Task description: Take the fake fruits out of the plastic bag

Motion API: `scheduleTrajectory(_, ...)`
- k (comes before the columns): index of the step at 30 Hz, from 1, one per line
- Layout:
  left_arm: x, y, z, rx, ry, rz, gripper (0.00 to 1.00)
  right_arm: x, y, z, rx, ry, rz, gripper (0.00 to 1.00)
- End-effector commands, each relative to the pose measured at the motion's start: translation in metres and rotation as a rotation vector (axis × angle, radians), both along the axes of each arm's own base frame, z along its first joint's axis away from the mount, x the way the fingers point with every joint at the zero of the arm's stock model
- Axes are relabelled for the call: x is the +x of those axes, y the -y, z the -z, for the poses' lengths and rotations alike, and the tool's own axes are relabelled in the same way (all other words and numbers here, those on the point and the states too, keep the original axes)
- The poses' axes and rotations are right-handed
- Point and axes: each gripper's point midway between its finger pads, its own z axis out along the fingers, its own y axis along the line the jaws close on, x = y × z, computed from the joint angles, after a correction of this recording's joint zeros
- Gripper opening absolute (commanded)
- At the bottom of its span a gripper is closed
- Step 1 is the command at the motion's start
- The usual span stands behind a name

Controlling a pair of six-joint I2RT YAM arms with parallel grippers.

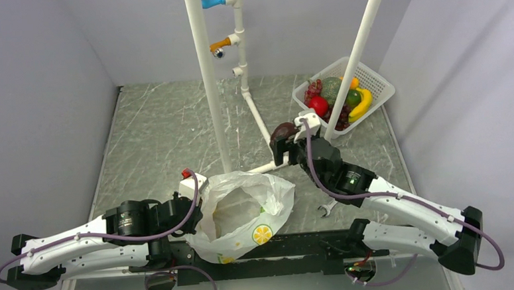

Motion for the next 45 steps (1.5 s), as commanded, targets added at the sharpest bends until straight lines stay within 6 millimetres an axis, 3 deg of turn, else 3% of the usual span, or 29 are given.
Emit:
scheduleTrajectory(1, 0.002, 0.006, -0.011, -0.037, 0.013, -0.006, 0.0, 0.02, 0.047, 0.01, 0.101, -0.04, 0.23, 0.0)
scheduleTrajectory(9, 0.002, 0.006, -0.013, -0.05, 0.016, -0.009, 0.0, 0.04, 0.117, 0.078, 0.325, -0.267, 0.501, 0.0)
scheduleTrajectory(13, 0.001, 0.006, -0.014, -0.06, 0.017, -0.004, 0.0, 0.044, 0.134, 0.093, 0.48, -0.321, 0.503, 0.0)
scheduleTrajectory(17, 0.001, 0.006, -0.014, -0.06, 0.016, 0.0, 0.0, 0.047, 0.167, 0.099, 0.563, -0.33, 0.611, 0.0)
scheduleTrajectory(19, 0.001, 0.006, -0.014, -0.059, 0.015, -0.001, 0.0, 0.047, 0.185, 0.099, 0.58, -0.327, 0.695, 0.0)
scheduleTrajectory(24, 0.0, 0.007, -0.014, -0.062, 0.015, 0.008, 0.0, 0.059, 0.207, 0.088, 0.73, -0.285, 0.777, 0.0)
scheduleTrajectory(29, -0.001, 0.008, -0.016, -0.078, 0.016, 0.02, 0.0, 0.075, 0.239, 0.095, 0.846, -0.312, 0.9, 0.0)
scheduleTrajectory(33, -0.001, 0.008, -0.018, -0.088, 0.02, 0.019, 0.0, 0.093, 0.256, 0.095, 0.955, -0.237, 0.92, 0.0)
scheduleTrajectory(42, -0.001, 0.007, -0.019, -0.105, 0.024, 0.017, 0.0, 0.152, 0.276, 0.041, 1.017, -0.126, 0.908, 0.0)
scheduleTrajectory(45, -0.001, 0.007, -0.019, -0.103, 0.024, 0.015, 0.0, 0.171, 0.289, 0.042, 1.011, -0.083, 0.953, 0.0)
